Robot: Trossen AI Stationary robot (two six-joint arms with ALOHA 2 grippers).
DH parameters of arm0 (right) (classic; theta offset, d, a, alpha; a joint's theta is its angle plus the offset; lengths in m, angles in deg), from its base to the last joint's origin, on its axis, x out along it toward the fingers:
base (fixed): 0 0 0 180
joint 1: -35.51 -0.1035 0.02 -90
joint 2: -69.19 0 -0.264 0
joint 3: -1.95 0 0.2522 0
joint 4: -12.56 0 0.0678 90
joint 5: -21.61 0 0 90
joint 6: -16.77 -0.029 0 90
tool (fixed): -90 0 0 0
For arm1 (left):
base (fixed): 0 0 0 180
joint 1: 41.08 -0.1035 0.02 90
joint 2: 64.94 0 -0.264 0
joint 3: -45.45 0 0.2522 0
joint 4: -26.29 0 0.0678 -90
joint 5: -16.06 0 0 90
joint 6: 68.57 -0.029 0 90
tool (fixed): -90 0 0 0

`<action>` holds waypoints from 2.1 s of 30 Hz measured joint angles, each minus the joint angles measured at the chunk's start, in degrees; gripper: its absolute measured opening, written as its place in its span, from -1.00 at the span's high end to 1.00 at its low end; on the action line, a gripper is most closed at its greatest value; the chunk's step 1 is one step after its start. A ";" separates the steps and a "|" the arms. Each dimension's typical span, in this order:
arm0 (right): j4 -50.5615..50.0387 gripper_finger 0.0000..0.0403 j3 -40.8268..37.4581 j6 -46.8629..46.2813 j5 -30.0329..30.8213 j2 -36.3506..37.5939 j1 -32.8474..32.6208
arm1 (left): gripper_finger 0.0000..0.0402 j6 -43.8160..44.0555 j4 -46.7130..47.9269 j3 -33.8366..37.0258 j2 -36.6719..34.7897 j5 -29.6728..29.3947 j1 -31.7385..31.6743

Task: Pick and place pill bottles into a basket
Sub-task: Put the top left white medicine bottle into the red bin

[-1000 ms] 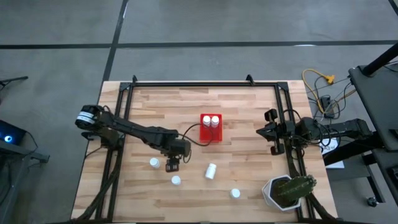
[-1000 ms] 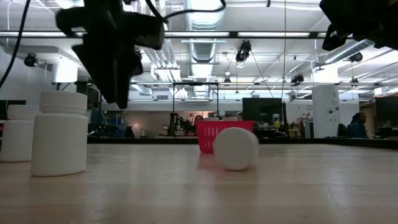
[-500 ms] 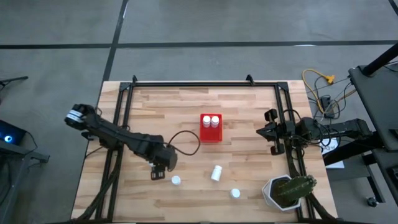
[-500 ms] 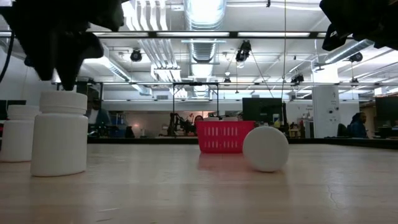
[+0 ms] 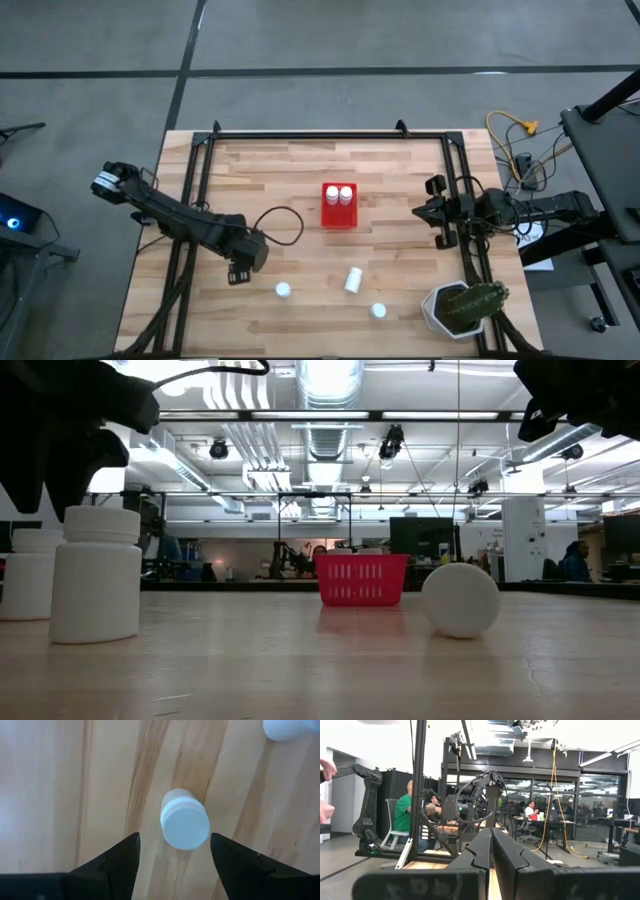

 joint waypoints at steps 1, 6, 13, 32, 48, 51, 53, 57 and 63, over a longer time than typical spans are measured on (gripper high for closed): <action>-0.01 0.96 0.00 -0.03 0.00 0.01 0.01 | -0.11 0.29 -0.61 0.50 -0.26 0.02 0.00; -0.01 0.96 0.00 -0.08 0.00 0.07 0.00 | -0.11 1.54 -3.44 2.05 -1.01 0.94 0.00; -0.01 0.96 0.00 -0.06 0.00 0.07 0.00 | -0.11 1.44 -6.83 2.11 -1.26 1.43 0.00; -0.01 0.96 0.00 -0.04 0.00 0.07 0.01 | -0.18 2.86 -7.33 2.80 -1.26 1.92 0.00; -0.01 0.96 0.00 -0.02 0.00 0.07 0.00 | -0.43 5.80 -10.79 6.52 -1.26 2.70 0.00; -0.01 0.96 0.00 -0.04 0.00 0.07 0.02 | -0.43 5.88 -12.71 7.80 -0.83 3.14 0.00; -0.01 0.96 0.00 -0.03 0.00 0.07 0.00 | -0.43 5.91 -13.33 8.41 -0.51 3.50 0.00; -0.01 0.96 0.00 0.00 0.00 0.05 0.01 | -0.43 5.88 -14.84 9.77 -0.23 3.51 0.00; -0.02 0.96 0.00 -0.09 0.00 0.05 0.01 | -0.43 5.91 -17.29 11.21 -0.23 3.50 0.00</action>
